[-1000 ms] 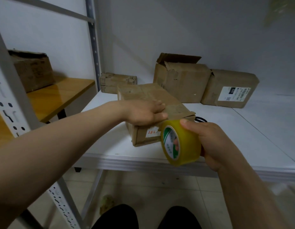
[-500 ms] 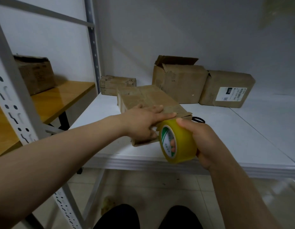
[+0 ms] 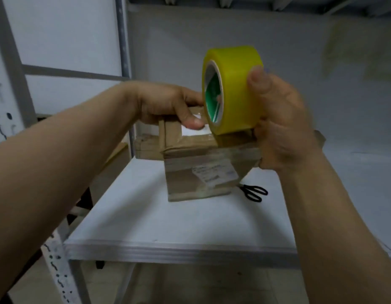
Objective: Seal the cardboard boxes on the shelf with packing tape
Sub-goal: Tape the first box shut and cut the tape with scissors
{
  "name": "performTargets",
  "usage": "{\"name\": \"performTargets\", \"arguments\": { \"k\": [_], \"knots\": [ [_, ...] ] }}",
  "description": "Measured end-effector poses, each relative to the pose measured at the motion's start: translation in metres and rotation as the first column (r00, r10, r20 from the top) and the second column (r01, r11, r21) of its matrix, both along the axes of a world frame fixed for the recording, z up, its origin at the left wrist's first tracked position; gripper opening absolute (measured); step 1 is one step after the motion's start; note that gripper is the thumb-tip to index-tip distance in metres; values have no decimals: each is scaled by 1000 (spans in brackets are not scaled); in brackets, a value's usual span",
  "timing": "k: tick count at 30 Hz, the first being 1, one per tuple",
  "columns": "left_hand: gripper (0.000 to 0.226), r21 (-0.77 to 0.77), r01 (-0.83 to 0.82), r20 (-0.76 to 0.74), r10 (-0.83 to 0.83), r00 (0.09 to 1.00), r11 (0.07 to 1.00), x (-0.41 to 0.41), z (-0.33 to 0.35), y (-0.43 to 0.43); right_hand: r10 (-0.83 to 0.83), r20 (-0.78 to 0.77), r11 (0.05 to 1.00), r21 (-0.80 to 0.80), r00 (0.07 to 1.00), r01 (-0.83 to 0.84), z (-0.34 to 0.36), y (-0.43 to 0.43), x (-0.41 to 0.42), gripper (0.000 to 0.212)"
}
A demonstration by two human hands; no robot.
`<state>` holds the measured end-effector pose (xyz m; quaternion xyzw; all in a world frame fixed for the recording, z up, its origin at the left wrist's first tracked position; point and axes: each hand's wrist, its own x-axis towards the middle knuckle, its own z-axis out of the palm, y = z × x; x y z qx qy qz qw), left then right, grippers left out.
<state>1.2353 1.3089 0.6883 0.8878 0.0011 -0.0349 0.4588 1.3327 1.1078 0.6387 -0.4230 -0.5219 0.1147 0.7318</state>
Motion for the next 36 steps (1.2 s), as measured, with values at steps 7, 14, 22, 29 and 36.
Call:
{"name": "performTargets", "arguments": {
  "k": [7, 14, 22, 29, 36],
  "knots": [
    [35, 267, -275, 175, 234, 956, 924, 21, 20, 8, -245, -52, 966, -97, 968, 239, 33, 45, 7, 62],
    [97, 421, -278, 116, 253, 961, 863, 24, 18, 3, -276, -35, 948, -176, 960, 266, 44, 63, 17, 52],
    [135, 660, -446, 257, 376, 890, 605, 37, -5, 17, -387, -85, 909, -202, 918, 364, 52, 66, 11, 60],
    [113, 506, -536, 168, 532, 830, 676, 24, 8, 32, -279, -71, 934, -252, 958, 254, 33, 36, -3, 44],
    [87, 322, -509, 73, 515, 854, 798, 24, 16, 33, -296, -181, 928, -286, 938, 238, -8, 26, 3, 44]
  ]
}}
